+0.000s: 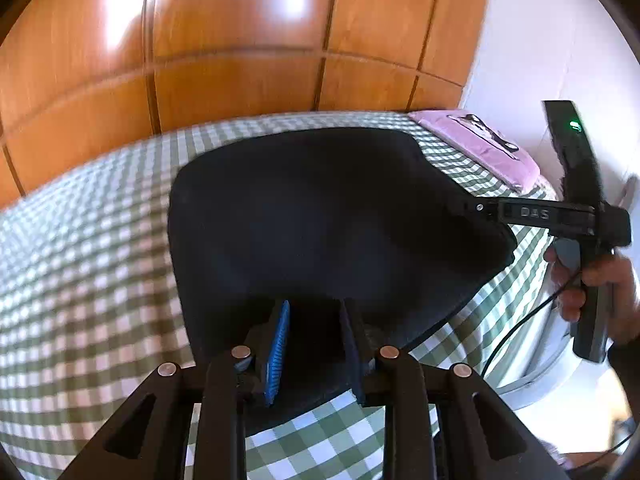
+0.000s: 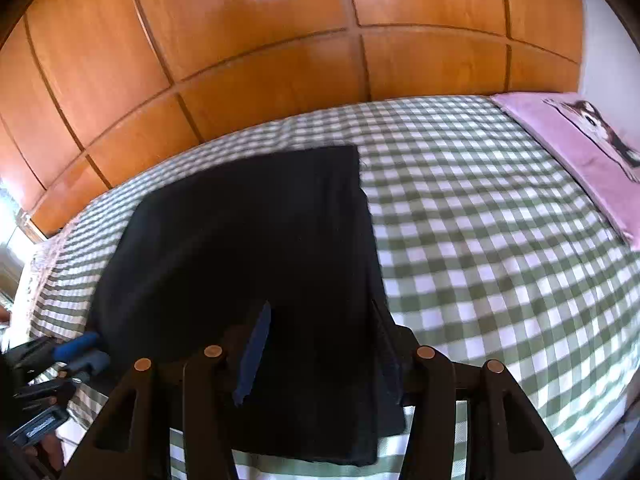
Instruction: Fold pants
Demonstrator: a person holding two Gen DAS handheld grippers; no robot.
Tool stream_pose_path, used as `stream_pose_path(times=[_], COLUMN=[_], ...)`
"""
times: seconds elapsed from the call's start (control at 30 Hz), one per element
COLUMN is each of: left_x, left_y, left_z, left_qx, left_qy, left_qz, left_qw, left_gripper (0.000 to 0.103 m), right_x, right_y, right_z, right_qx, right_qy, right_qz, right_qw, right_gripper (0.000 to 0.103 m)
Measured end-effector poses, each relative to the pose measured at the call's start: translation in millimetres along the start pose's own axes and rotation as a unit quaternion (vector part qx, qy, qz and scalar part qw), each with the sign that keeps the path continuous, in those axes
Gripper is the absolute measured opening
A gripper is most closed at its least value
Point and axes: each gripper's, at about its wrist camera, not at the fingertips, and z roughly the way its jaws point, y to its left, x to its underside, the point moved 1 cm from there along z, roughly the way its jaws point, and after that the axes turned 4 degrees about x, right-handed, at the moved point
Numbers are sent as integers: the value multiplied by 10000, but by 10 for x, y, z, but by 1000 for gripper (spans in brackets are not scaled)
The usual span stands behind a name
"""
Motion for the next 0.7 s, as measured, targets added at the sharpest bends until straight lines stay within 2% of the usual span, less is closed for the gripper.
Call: stream_pose_path(times=[0.07, 0.13, 0.2, 0.27, 0.3, 0.33, 0.4, 0.47, 0.57, 0.6, 0.63, 0.67, 0.7], left_x=[-8, -27, -58, -66, -72, -81, -84, -106, -98, -80, -75, -83, -105], left_y=[44, 207, 404, 702, 843, 1017, 1164, 1224, 1281, 1295, 1288, 1269, 1233], left_z=[-38, -126, -175, -211, -202, -160, -67, 107, 444, 569, 620, 639, 632], left_qx=[1, 221, 297, 385, 524, 757, 998, 1353, 1599, 1786, 1932, 1959, 1932], left_qy=[-48, -163, -240, -276, -287, -341, -329, -100, 381, 527, 549, 533, 480], left_qz=[-105, -565, -1036, -1683, -2039, -2455, -2807, -2954, -3090, -3223, -3265, -3213, -3060], left_qw=[9999, 9980, 9939, 9846, 9772, 9658, 9540, 9457, 9368, 9281, 9236, 9249, 9310], left_gripper=[29, 32, 40, 51, 63, 71, 73, 73, 71, 70, 70, 68, 56], right_x=[20, 23, 15, 19, 25, 25, 20, 6, -19, -26, -26, -38, -52], right_y=[-47, -83, -138, -211, -236, -275, -354, -461, -574, -586, -577, -572, -559], right_z=[23, 62, 99, 126, 129, 146, 202, 309, 475, 498, 509, 517, 508], right_qx=[-78, -93, -182, -372, -449, -563, -847, -1279, -1849, -1931, -1984, -2023, -2085], right_qy=[29, 71, 104, 143, 162, 191, 283, 485, 723, 742, 750, 756, 761], right_qz=[57, 49, 152, 309, 366, 426, 520, 708, 905, 872, 806, 741, 685], right_qw=[9999, 9999, 9997, 9987, 9982, 9973, 9946, 9881, 9759, 9745, 9739, 9736, 9727], right_gripper=[52, 53, 60, 63, 65, 65, 68, 70, 70, 69, 68, 63, 59])
